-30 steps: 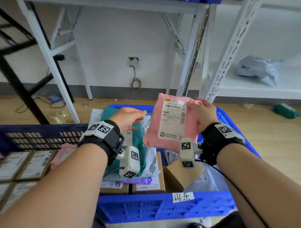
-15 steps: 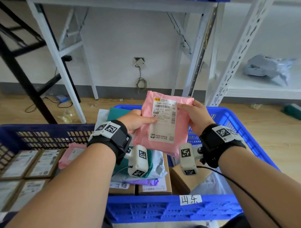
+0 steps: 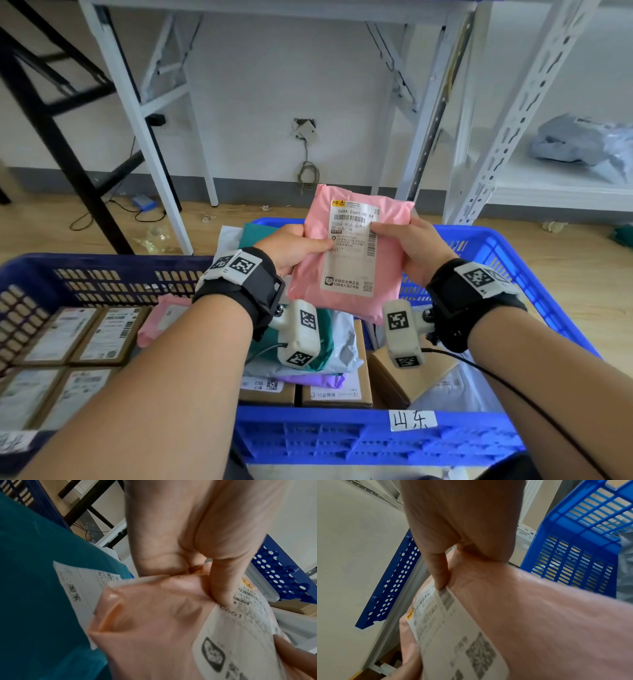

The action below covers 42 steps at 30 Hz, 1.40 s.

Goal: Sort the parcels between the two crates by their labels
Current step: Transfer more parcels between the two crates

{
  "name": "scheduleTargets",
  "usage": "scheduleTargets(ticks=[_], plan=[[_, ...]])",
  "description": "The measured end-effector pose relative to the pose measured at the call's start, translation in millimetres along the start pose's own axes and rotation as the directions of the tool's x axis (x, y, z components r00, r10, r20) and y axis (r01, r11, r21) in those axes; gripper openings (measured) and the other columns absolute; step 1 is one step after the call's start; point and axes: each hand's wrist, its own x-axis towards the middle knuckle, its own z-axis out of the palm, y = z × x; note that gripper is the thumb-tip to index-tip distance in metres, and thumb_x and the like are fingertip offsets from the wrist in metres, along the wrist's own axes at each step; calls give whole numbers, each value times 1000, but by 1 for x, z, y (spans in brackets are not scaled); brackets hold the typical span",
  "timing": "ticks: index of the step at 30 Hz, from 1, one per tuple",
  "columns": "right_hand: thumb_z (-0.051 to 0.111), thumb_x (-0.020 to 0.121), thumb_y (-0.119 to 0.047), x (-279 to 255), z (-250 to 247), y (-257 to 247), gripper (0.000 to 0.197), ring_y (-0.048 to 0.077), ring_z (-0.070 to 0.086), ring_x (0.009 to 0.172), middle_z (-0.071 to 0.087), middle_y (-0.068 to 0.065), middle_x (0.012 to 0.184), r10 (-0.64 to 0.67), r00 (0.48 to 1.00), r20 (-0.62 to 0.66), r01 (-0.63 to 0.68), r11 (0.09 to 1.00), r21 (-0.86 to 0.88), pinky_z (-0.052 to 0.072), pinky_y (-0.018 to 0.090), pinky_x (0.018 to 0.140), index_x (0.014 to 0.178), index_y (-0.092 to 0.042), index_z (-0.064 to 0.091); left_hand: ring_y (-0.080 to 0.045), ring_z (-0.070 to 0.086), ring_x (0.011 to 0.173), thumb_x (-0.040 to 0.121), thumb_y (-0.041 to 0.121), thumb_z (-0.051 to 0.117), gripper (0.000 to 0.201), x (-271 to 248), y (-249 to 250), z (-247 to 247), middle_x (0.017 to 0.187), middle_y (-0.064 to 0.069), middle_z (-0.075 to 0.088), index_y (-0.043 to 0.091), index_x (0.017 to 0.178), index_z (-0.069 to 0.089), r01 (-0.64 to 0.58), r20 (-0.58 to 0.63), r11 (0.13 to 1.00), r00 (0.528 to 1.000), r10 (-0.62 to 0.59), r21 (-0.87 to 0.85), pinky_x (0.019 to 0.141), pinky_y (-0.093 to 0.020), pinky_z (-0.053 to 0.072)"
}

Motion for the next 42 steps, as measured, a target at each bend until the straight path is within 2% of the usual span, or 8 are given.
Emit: scheduleTargets(ticks=[11, 18, 22, 26, 31, 35, 40, 42], plan=[[64, 87, -3, 1, 77, -19, 20, 27, 70, 89, 72, 15, 103, -51, 957, 285, 131, 954, -270, 58, 38, 81, 107, -2, 65, -20, 68, 100, 77, 16, 78, 43, -54, 28, -82, 111, -5, 68, 18, 116, 60, -93, -181, 988, 977, 114, 122, 84, -38, 57], [69, 84, -6, -3, 183, -10, 6, 30, 68, 92, 71, 17, 101, -63, 904, 424, 227, 909, -350, 54, 46, 90, 89, -11, 68, -16, 74, 80, 74, 22, 81, 36, -95, 26, -158, 92, -4, 75, 15, 106, 65, 48, -294, 954, 955, 43, 295, 68, -31, 60], [74, 80, -13, -2, 236, 11, 20, 29, 69, 97, 72, 13, 102, -29, 885, 464, 235, 888, -394, 53, 47, 92, 99, -9, 69, -17, 73, 87, 77, 16, 77, 37, -111, 1, -205, 99, -8, 74, 12, 112, 64, 104, -377, 975, 926, -22, 198, 75, -32, 59], [75, 79, -26, -3, 270, 36, 43, 21, 65, 98, 67, 3, 106, 2, 851, 526, 384, 680, -624, 53, 38, 91, 116, -14, 59, -22, 71, 91, 77, 21, 75, 31, -121, -36, -245, 98, -8, 74, 16, 106, 66, 174, -460, 984, 878, -134, 47, 82, -36, 58], [74, 80, -17, 0, 275, 66, 53, 17, 60, 99, 62, 0, 104, 119, 816, 566, 408, 575, -709, 47, 28, 85, 127, -15, 51, -30, 70, 94, 33, 45, 85, 82, -96, -115, -311, 104, -9, 72, 19, 108, 67, 365, -568, 925, 741, -359, -109, 89, -46, 53], [70, 84, -17, 2, 263, 82, 44, 18, 61, 99, 64, 8, 112, 168, 819, 548, 383, 551, -741, 47, 27, 90, 125, -13, 54, -28, 63, 74, 57, 37, 71, 49, -105, -149, -301, 85, -13, 64, 11, 97, 61, 483, -650, 864, 612, -450, -143, 72, -36, 54], [69, 85, -22, 8, 248, 97, 31, 15, 61, 96, 66, 6, 112, 215, 823, 526, 373, 493, -786, 45, 25, 83, 115, -15, 63, -27, 55, 59, 81, 26, 60, 39, -86, -179, -277, 67, -18, 60, -3, 107, 53, 663, -547, 745, 597, -587, -77, 62, -31, 48], [69, 86, -20, 8, 246, 100, 27, 13, 61, 93, 67, 5, 111, 204, 825, 526, 373, 503, -780, 44, 24, 80, 112, -14, 65, -33, 63, 77, 87, 19, 59, 45, -79, -187, -268, 92, -24, 63, -2, 125, 48, 707, -505, 707, 609, -612, -5, 71, -36, 52]])
